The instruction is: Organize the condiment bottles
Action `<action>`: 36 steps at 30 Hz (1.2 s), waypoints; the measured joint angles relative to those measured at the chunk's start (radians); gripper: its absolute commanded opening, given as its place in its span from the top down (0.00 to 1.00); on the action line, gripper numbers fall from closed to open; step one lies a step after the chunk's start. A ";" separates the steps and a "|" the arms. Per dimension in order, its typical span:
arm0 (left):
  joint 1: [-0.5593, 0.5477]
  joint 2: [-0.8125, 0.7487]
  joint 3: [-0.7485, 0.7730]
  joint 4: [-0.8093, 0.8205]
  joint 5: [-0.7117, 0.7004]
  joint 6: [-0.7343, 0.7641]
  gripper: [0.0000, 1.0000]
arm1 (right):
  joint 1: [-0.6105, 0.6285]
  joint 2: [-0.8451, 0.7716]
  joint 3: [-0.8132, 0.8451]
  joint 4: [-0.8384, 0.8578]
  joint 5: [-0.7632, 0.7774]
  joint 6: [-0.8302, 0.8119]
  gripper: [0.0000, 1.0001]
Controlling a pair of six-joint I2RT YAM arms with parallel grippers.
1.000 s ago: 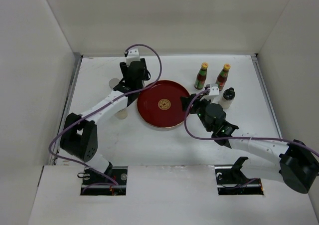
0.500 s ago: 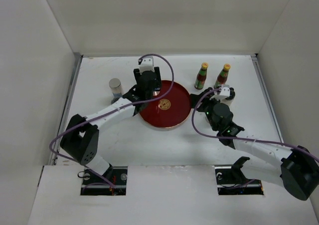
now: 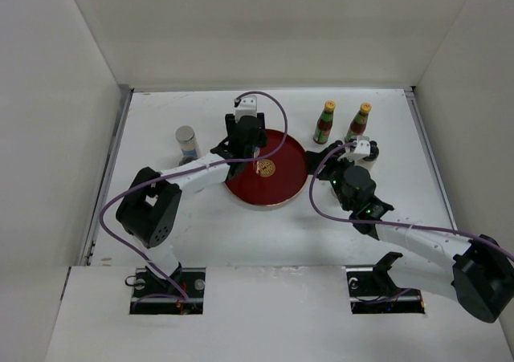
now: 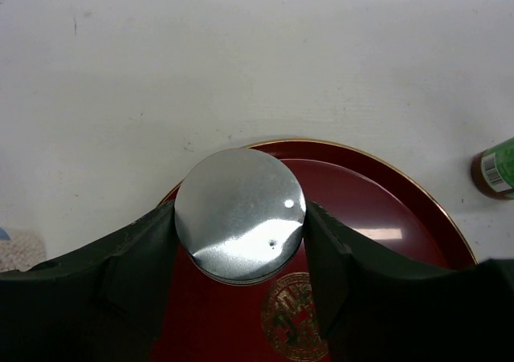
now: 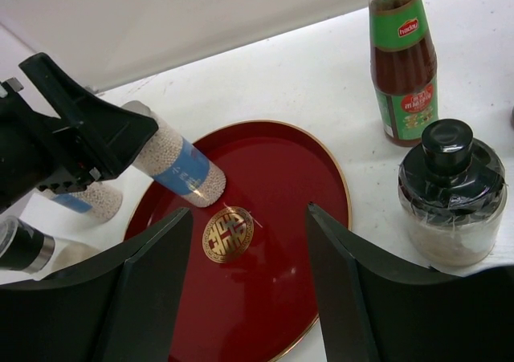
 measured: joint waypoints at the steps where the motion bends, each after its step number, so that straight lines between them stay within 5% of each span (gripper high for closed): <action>1: 0.001 0.003 0.000 0.008 0.000 0.002 0.40 | 0.000 0.000 0.000 0.000 0.000 0.000 0.35; 9: 0.002 0.002 0.002 0.052 -0.007 0.016 0.11 | 0.000 -0.006 0.000 0.000 -0.002 0.000 0.35; 17: 0.035 -0.179 -0.024 0.017 -0.045 0.022 0.10 | 0.000 -0.008 0.000 0.000 -0.002 0.000 0.35; 24: 0.236 -0.397 -0.134 -0.064 -0.111 -0.085 0.10 | 0.000 -0.003 0.000 0.000 -0.002 -0.001 0.31; 36: 0.351 -0.260 -0.179 -0.157 -0.133 -0.156 0.12 | 0.002 0.023 0.000 0.000 -0.002 -0.002 0.30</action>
